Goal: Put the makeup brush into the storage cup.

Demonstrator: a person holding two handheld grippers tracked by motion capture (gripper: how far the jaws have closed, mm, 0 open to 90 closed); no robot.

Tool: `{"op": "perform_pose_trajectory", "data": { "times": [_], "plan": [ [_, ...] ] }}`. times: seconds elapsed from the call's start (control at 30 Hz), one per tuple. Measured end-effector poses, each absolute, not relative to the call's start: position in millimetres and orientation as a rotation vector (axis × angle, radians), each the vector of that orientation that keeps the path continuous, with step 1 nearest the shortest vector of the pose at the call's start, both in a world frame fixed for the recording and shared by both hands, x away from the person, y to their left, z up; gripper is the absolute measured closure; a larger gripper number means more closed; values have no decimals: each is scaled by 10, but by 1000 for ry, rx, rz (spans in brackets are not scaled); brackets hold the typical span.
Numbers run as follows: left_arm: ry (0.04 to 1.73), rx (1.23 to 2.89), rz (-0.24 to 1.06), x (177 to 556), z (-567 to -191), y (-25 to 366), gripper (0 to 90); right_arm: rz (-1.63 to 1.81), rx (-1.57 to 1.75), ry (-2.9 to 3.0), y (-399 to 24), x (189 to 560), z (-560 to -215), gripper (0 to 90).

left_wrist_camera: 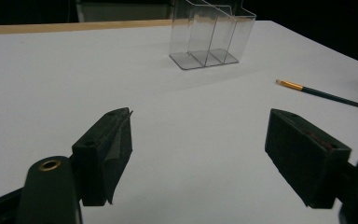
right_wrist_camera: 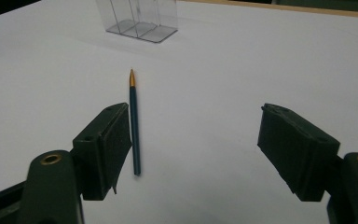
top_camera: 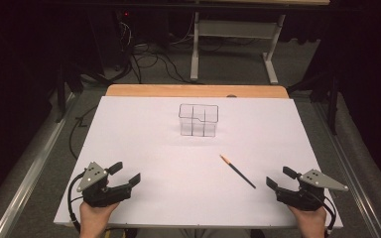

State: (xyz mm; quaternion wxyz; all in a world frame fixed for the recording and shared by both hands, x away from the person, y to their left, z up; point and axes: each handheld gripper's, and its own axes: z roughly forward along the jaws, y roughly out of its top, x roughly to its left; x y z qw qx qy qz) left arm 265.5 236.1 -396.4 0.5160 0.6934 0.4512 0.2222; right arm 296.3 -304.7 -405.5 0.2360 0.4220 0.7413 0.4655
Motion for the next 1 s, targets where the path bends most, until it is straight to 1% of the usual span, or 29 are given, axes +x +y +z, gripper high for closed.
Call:
{"op": "perform_pose_trajectory", "data": {
  "times": [1.0],
  "plan": [
    [1068, 1670, 529, 2659, -3956, 2349, 238, 1298, 1208, 1997, -3114, 2925, -4051, 281]
  ]
}}
